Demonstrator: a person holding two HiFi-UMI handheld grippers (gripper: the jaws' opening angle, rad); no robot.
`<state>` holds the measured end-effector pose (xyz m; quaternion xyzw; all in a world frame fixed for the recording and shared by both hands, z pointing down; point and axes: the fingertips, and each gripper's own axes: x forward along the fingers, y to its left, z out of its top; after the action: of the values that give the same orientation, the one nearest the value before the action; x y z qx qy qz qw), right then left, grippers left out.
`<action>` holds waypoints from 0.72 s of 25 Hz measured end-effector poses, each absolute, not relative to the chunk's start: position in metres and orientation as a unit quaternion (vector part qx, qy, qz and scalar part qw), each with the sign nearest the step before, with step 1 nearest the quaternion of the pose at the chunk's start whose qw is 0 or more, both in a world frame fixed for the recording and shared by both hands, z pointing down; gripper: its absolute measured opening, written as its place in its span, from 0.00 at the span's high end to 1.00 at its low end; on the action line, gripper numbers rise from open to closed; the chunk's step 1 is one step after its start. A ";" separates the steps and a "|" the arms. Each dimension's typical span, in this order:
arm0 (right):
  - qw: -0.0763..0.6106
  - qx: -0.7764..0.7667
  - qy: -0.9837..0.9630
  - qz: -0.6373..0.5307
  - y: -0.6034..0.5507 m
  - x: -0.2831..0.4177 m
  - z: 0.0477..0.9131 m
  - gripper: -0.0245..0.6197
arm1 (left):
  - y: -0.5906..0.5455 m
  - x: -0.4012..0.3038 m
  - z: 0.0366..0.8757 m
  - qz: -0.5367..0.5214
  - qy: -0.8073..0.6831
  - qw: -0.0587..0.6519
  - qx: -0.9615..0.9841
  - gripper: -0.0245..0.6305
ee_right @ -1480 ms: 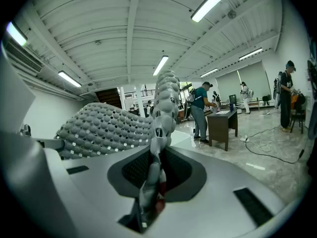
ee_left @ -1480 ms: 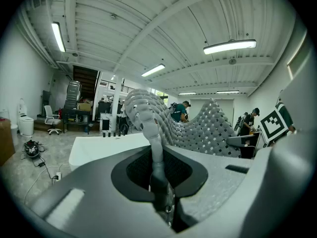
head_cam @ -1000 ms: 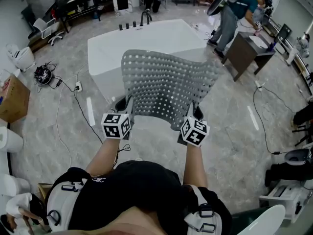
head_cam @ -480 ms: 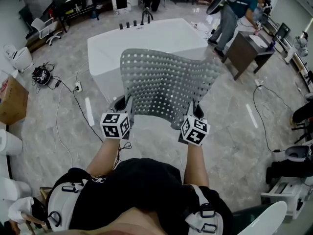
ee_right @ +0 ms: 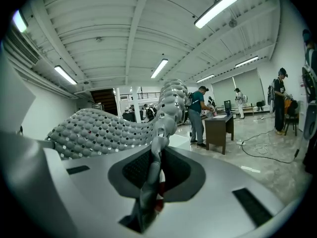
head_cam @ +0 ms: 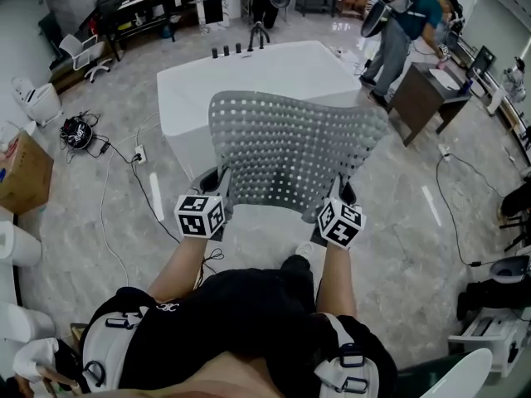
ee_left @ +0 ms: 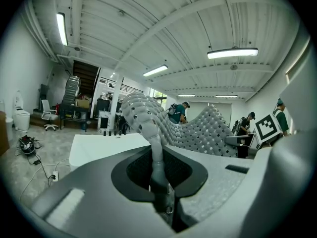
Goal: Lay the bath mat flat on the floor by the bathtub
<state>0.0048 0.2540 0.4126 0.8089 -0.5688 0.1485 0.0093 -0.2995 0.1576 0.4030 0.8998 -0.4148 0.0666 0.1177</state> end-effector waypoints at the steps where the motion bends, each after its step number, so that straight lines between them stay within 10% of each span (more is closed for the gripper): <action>1: 0.007 0.808 -0.570 0.147 0.249 0.004 0.412 0.88 | 0.154 -0.301 0.402 0.065 -0.416 0.117 0.900 0.90; 18: 0.011 0.779 -0.610 0.148 0.084 0.094 0.428 0.88 | 0.014 -0.214 0.417 0.063 -0.452 0.111 0.883 0.90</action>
<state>0.0940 0.0835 0.4282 0.7786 -0.6099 0.1475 0.0108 -0.2143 0.0137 0.4167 0.8827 -0.4522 0.0629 0.1115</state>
